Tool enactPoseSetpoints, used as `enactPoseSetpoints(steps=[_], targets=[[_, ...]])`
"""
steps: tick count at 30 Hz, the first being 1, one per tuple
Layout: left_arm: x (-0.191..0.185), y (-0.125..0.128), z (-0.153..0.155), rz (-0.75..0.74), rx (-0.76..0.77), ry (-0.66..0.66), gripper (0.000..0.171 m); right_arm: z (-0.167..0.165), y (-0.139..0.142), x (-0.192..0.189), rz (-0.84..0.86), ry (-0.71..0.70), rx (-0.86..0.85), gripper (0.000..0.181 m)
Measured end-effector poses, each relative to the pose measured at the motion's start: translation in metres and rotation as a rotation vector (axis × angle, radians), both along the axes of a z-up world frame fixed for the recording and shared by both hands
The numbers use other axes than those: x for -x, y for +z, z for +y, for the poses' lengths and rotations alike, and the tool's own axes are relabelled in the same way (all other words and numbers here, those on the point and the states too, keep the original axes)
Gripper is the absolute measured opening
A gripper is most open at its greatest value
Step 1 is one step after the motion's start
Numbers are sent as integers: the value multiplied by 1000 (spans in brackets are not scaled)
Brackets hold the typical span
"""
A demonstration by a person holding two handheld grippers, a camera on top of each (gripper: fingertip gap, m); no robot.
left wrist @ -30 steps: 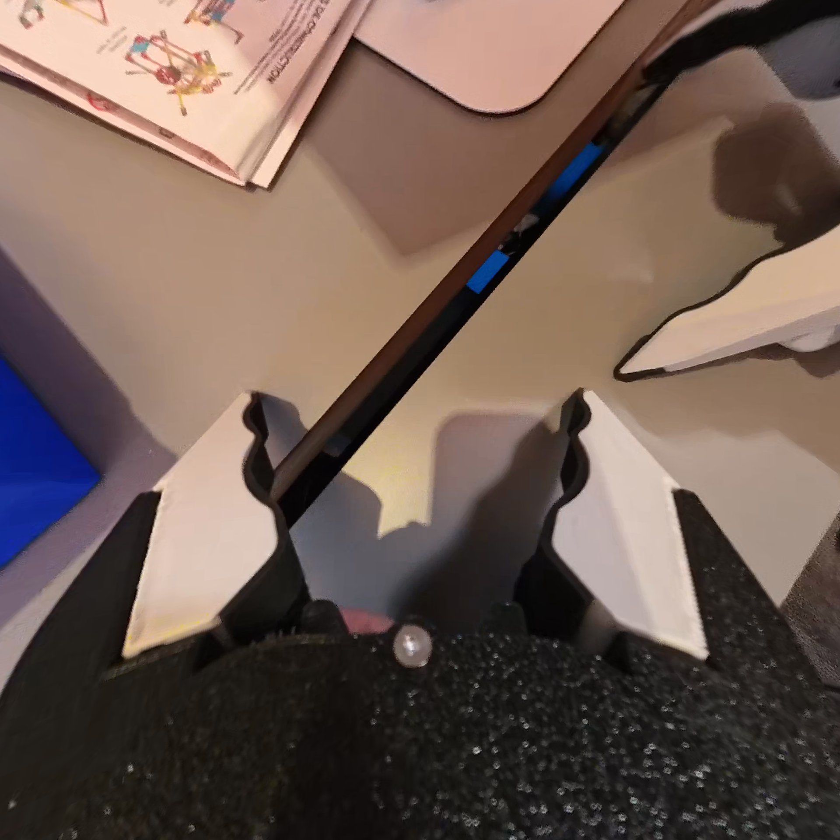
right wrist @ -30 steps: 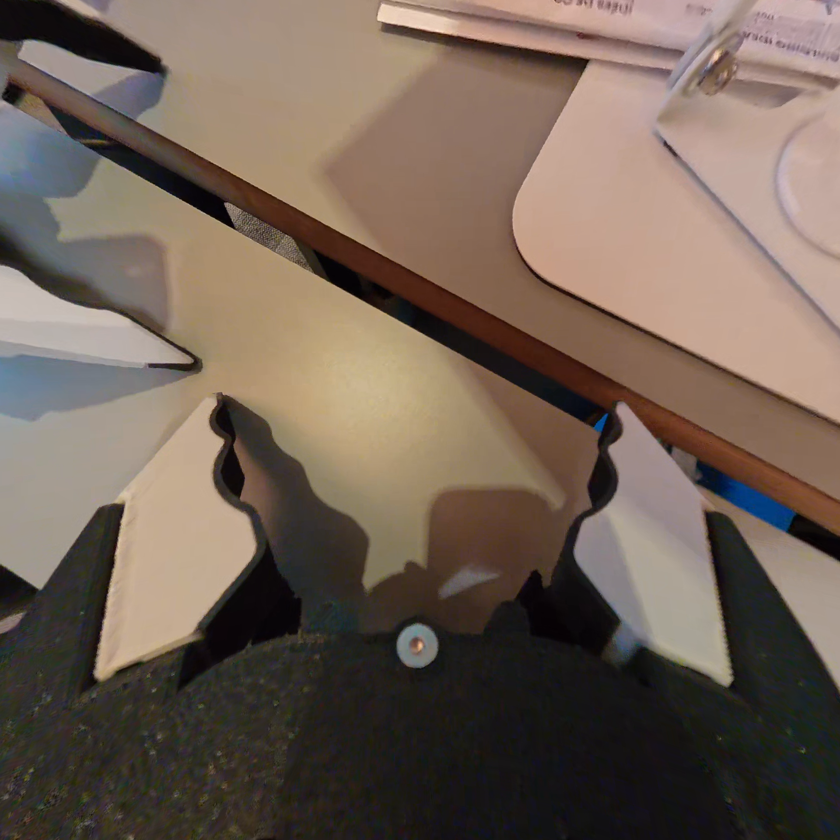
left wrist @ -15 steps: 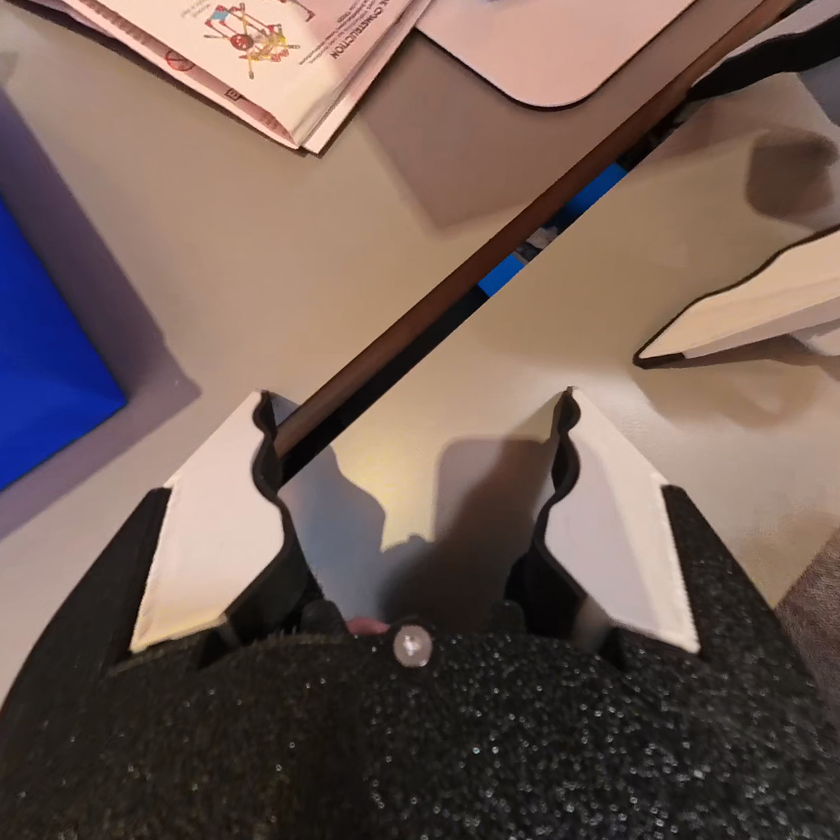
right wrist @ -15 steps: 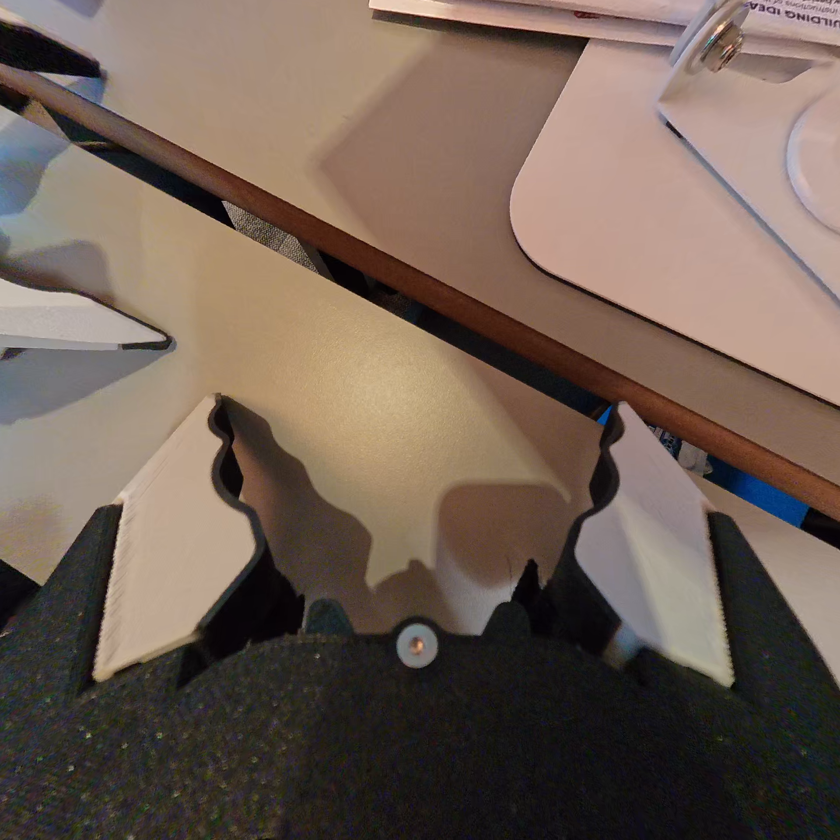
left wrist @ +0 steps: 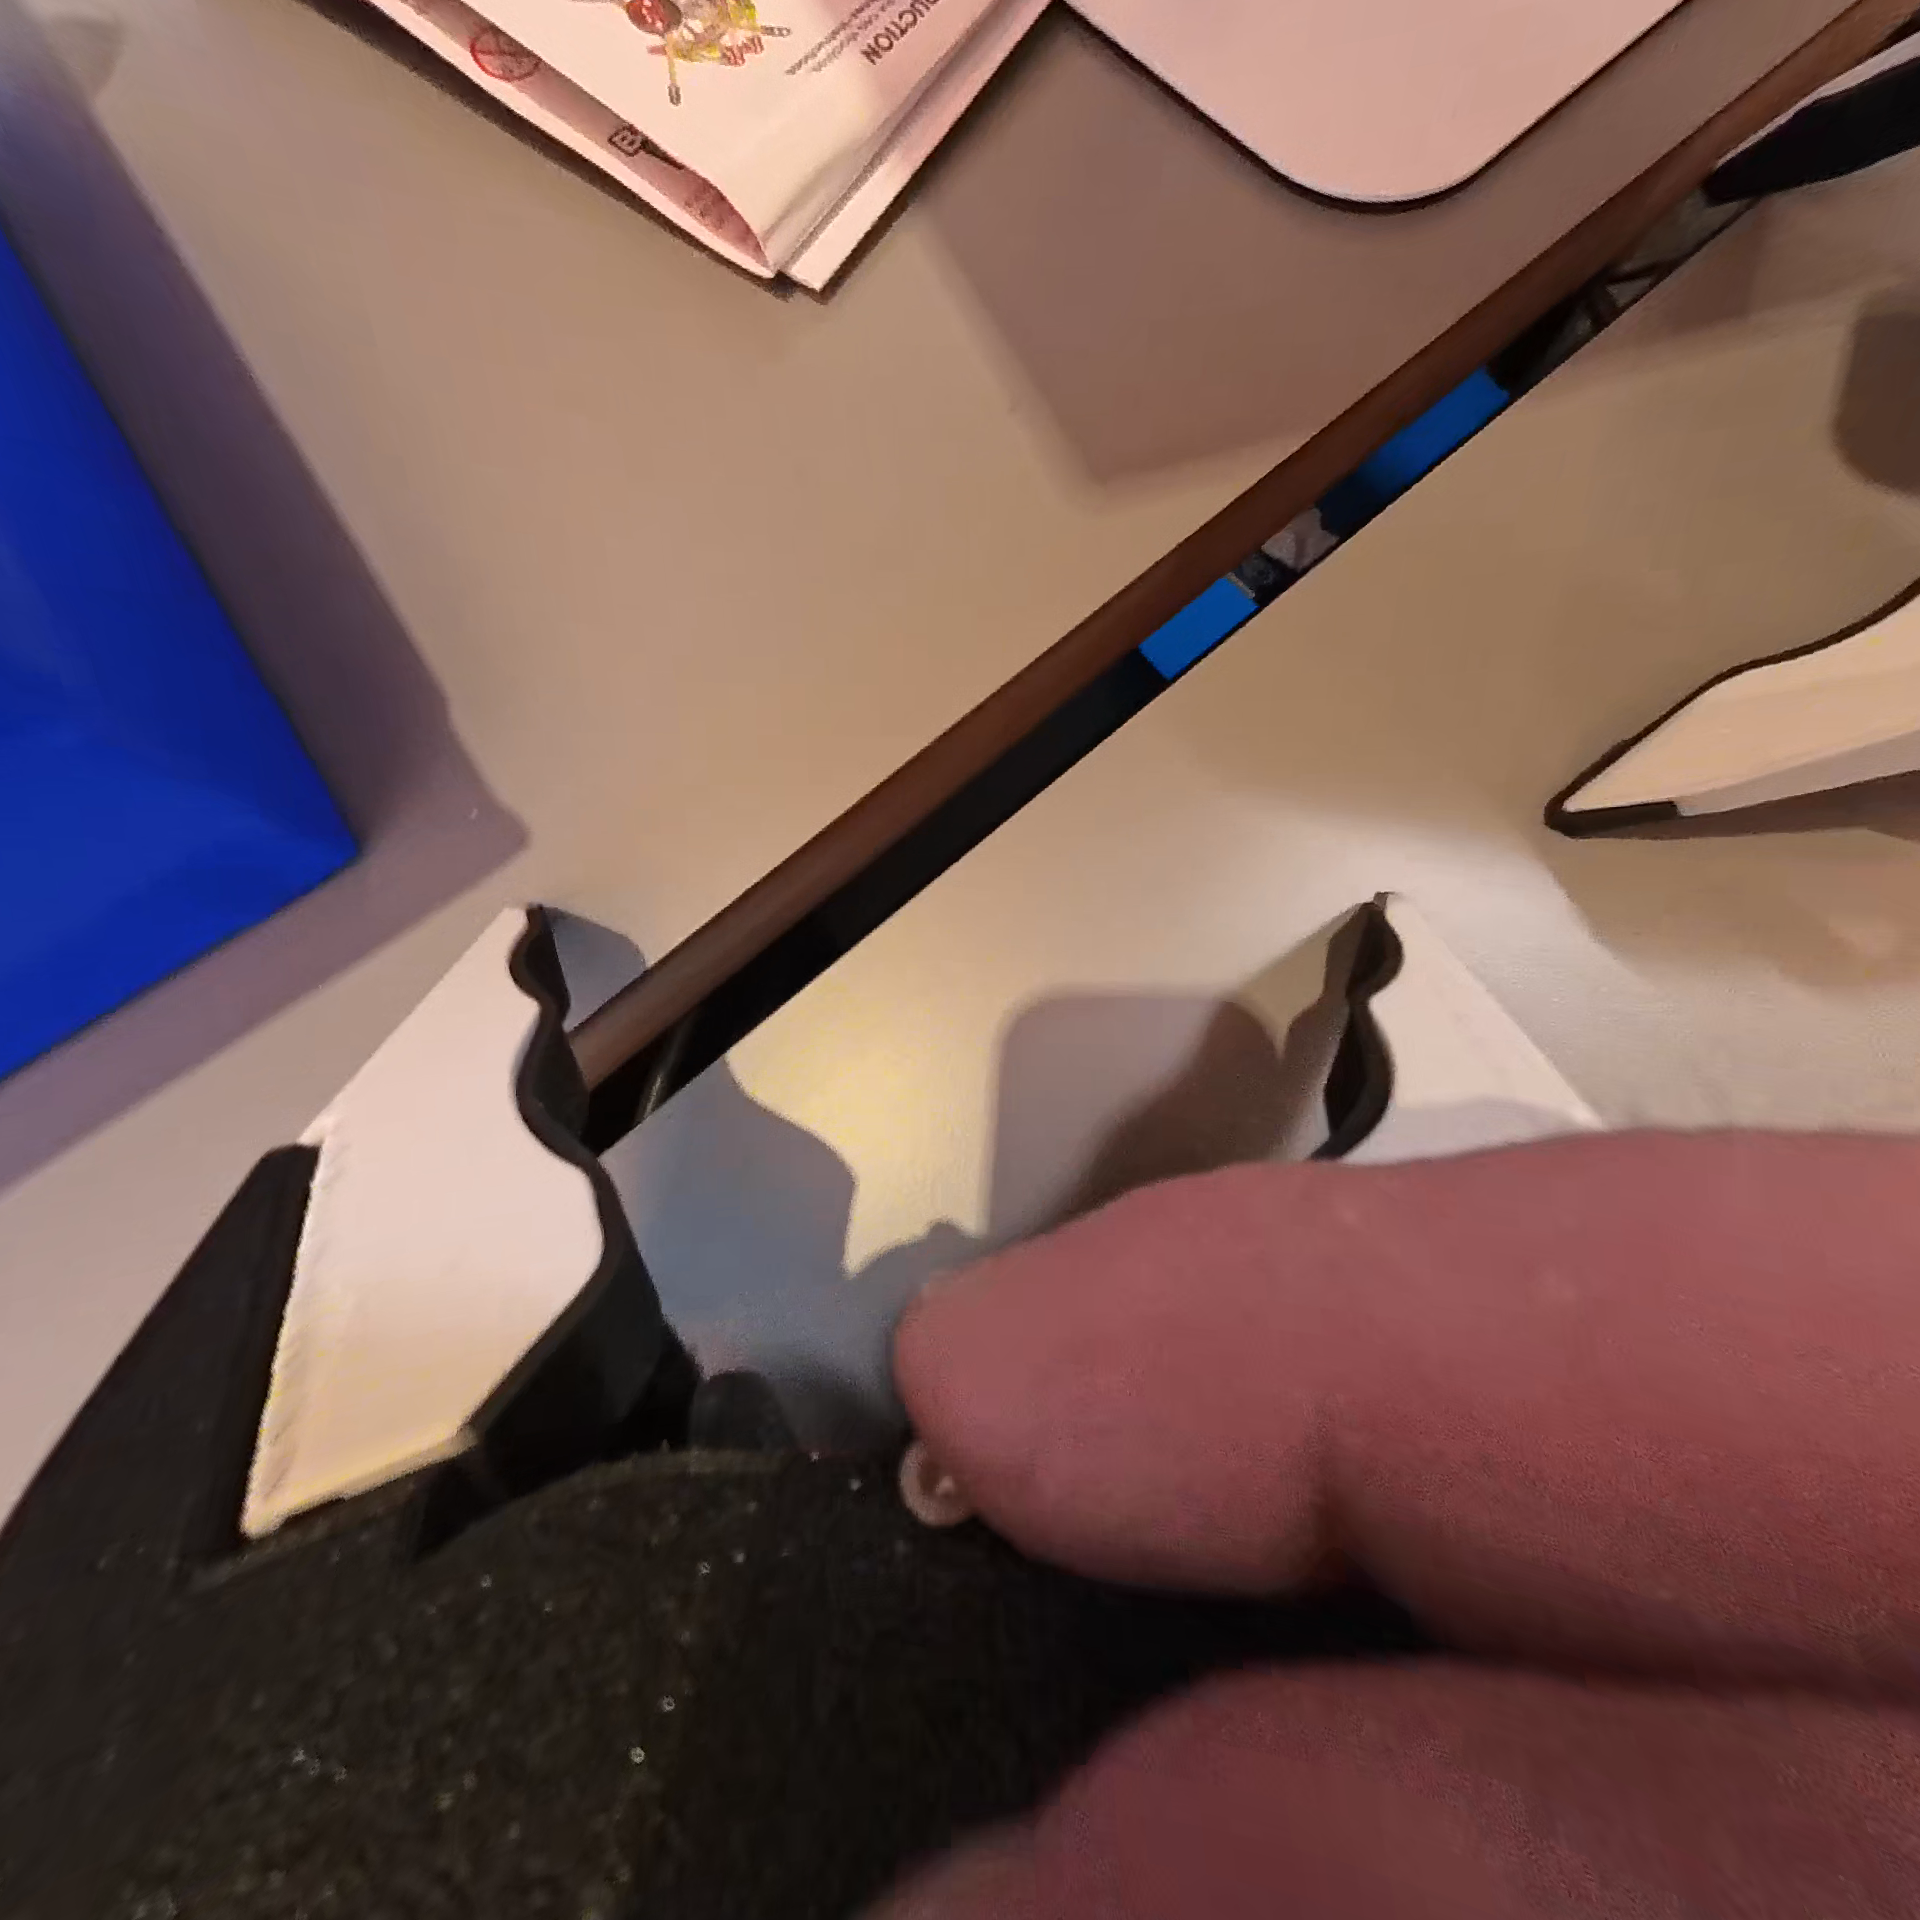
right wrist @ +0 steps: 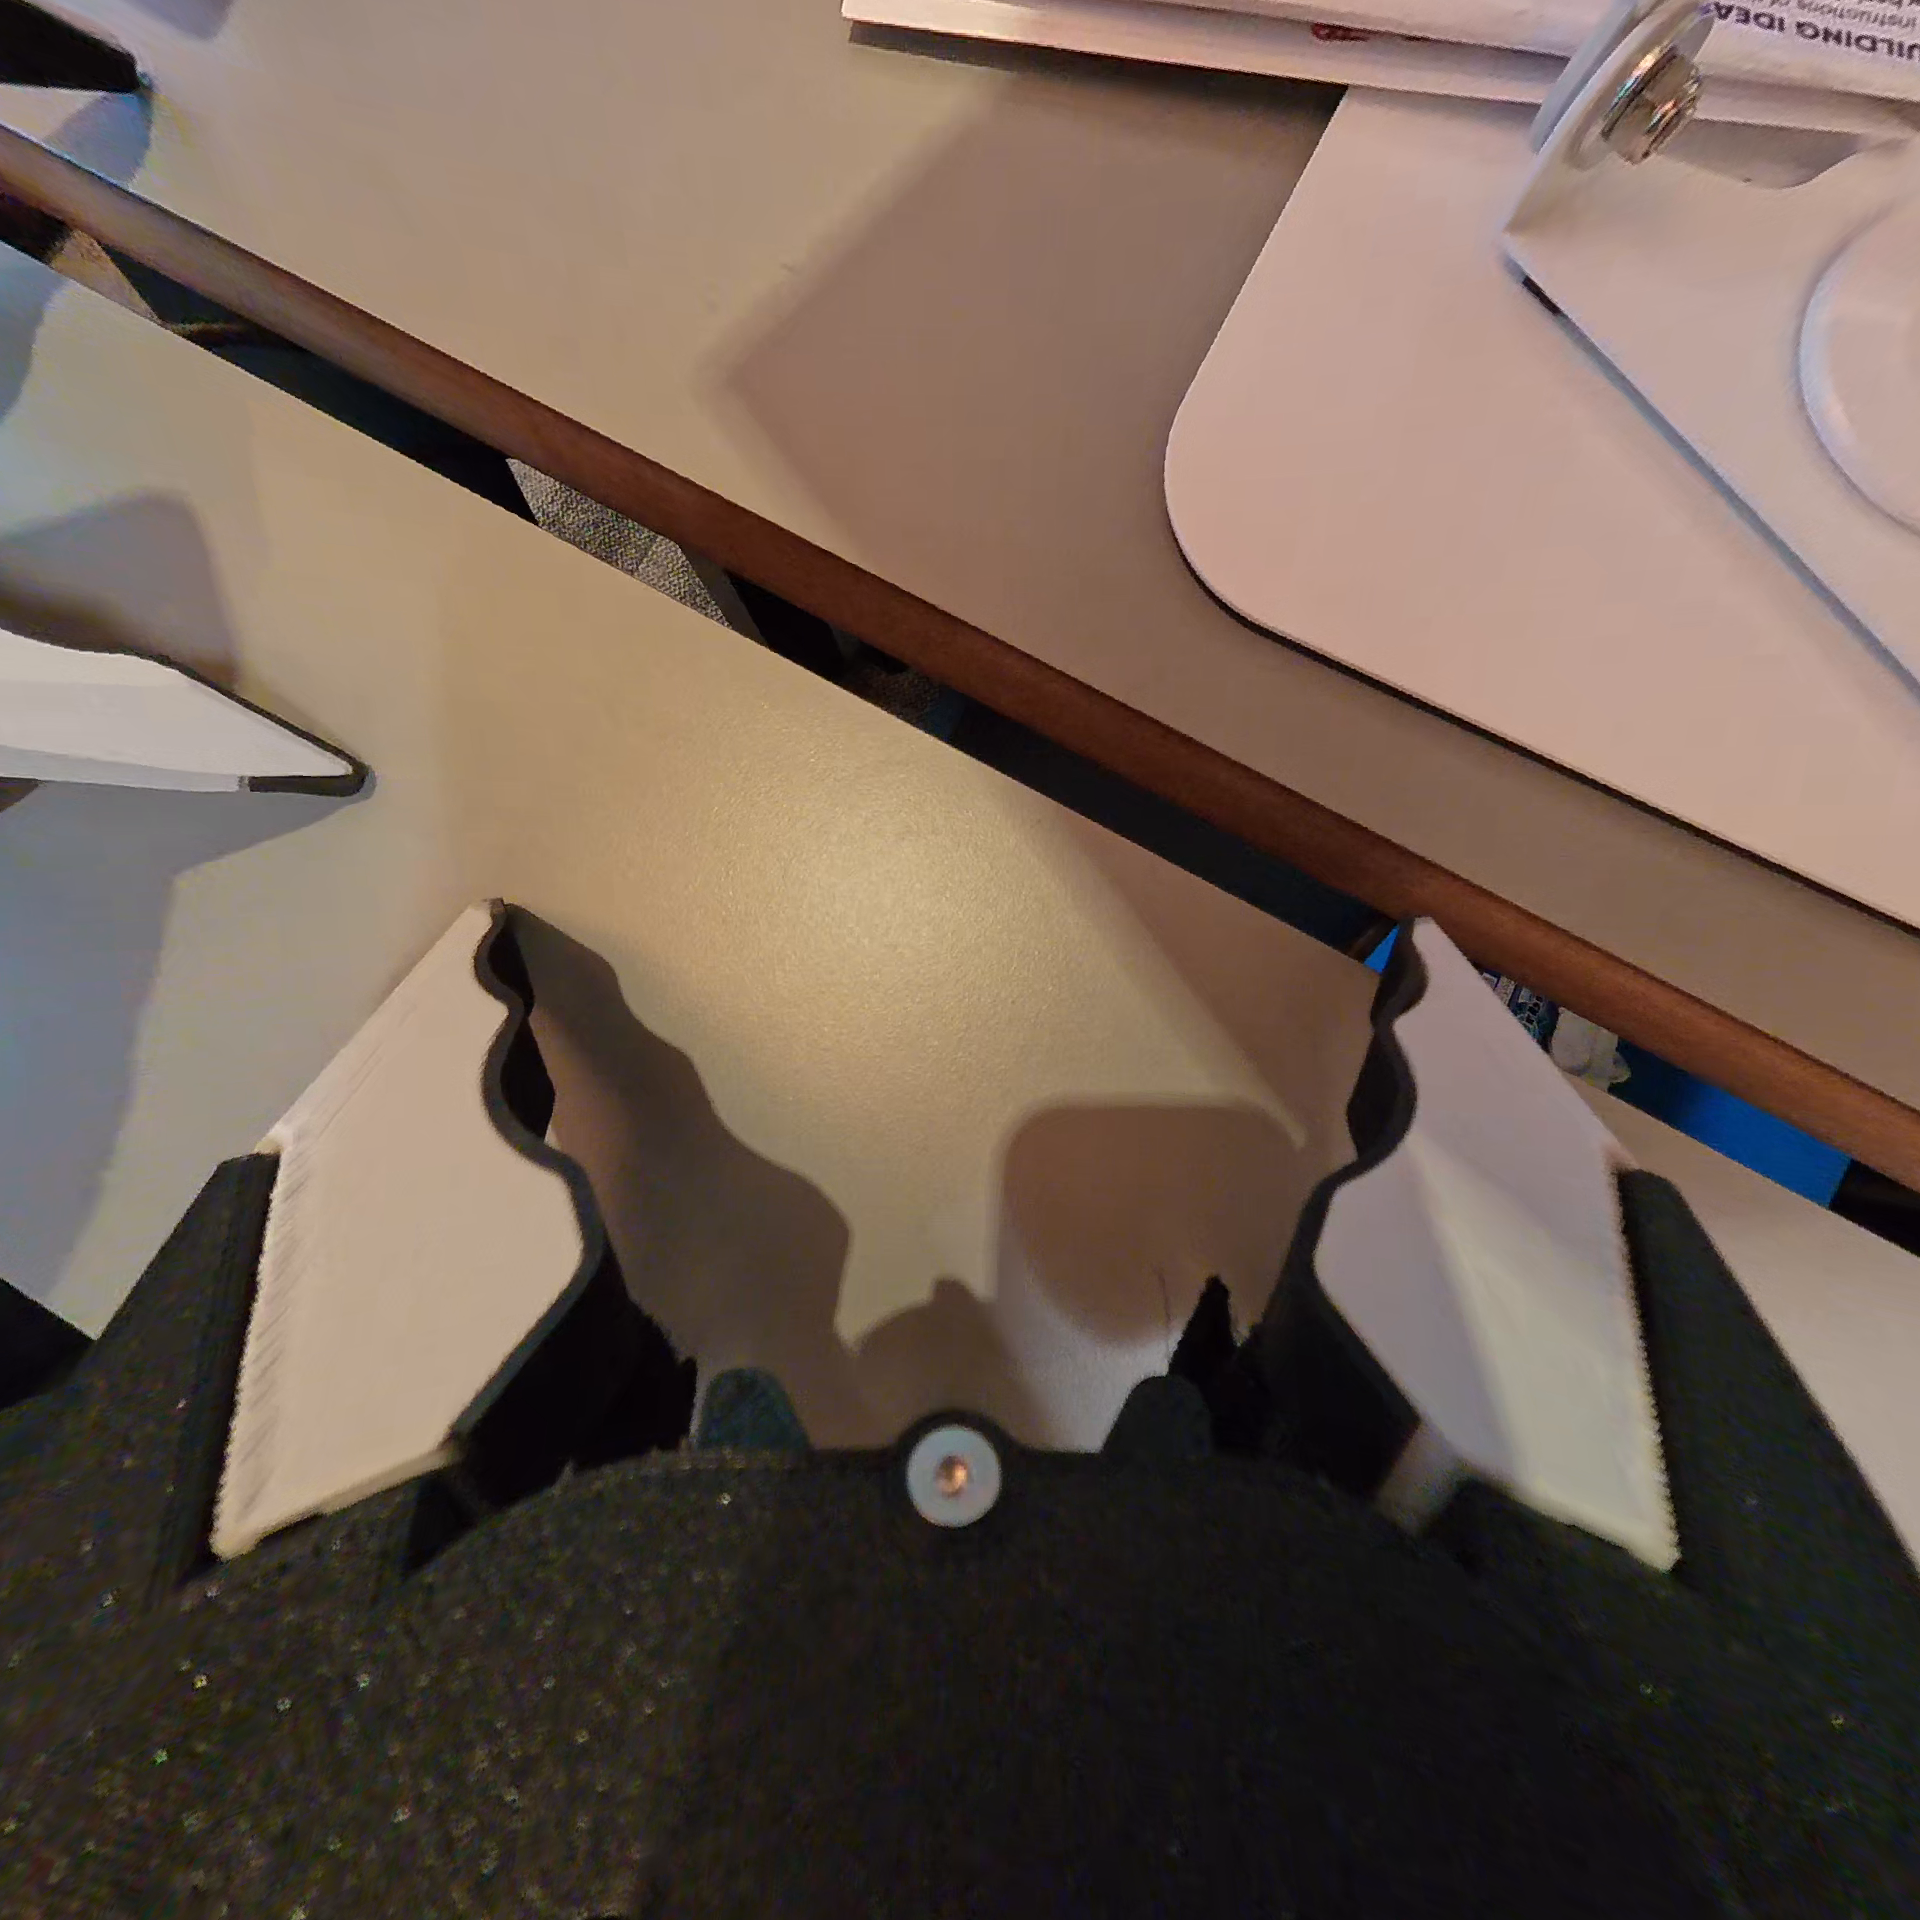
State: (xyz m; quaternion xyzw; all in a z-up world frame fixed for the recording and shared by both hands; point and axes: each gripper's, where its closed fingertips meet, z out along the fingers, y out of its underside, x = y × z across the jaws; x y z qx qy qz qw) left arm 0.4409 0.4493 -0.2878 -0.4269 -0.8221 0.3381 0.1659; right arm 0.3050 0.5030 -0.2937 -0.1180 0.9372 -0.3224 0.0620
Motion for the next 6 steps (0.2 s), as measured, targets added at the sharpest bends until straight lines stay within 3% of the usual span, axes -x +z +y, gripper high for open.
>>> enactPoseSetpoints(steps=[6], targets=[[2,2,-1,28,9,10,142,0,0,0,0,0,0,154]])
